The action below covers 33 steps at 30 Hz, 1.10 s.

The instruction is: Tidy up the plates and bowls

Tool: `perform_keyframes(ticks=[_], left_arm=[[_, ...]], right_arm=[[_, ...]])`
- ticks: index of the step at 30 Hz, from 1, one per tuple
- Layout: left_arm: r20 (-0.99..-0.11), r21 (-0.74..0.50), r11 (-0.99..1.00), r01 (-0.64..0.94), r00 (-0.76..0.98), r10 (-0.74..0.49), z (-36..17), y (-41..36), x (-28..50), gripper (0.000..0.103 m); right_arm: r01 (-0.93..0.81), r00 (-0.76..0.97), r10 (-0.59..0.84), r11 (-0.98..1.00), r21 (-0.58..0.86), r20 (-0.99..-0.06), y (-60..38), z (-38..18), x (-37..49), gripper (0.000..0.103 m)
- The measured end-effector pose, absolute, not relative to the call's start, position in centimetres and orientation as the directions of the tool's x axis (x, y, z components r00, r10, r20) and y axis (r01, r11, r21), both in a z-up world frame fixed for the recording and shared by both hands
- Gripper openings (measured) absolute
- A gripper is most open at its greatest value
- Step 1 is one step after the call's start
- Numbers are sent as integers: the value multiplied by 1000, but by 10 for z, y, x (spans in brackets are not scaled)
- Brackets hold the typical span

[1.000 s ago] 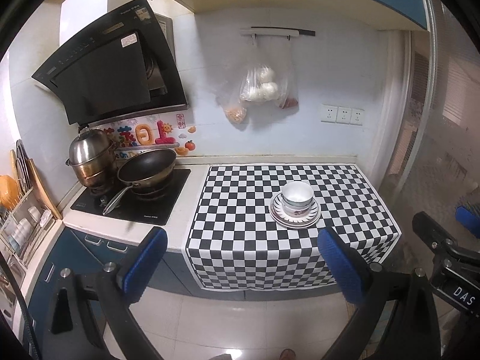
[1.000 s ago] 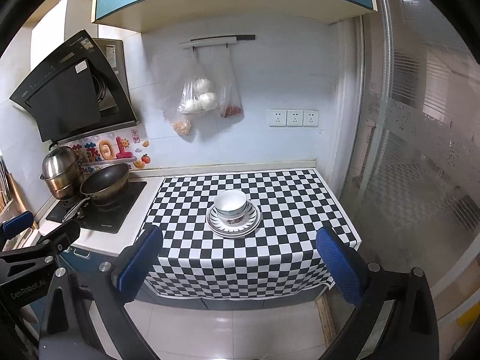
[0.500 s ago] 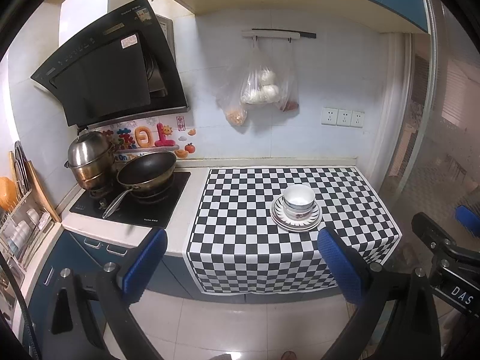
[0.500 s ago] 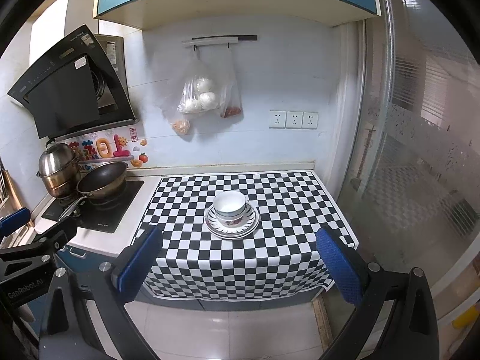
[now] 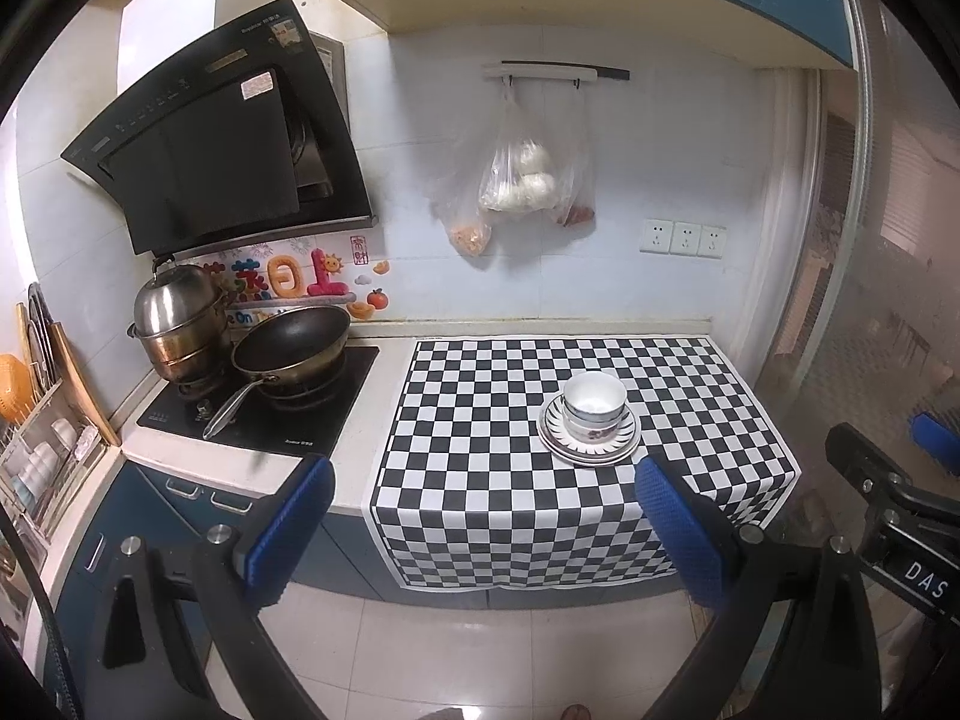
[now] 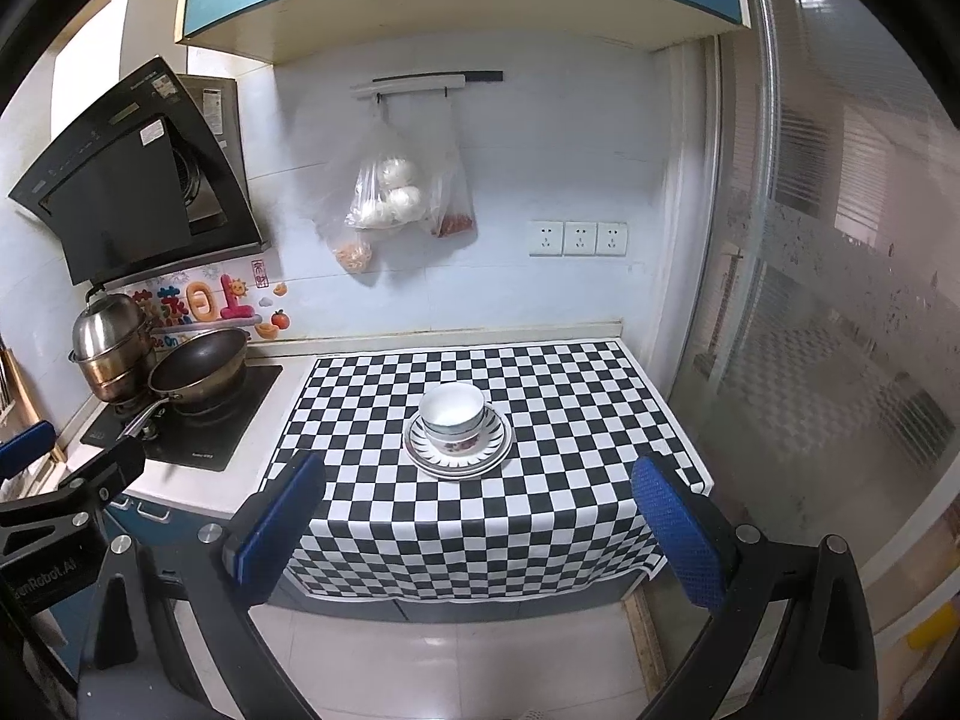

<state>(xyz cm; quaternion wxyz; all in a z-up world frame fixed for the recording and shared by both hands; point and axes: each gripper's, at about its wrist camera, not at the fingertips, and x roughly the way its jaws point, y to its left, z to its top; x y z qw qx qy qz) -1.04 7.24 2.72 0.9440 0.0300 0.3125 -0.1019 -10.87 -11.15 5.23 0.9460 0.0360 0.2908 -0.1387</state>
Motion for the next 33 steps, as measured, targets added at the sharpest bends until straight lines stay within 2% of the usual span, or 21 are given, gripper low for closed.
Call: perform_keyframes(ticks=[33], left_arm=[[-606,-1,975,224,775,-179,24,72,-7,103]], right_arm=[[284,780,-239,959,-13,-578,-130,43,-110,103]])
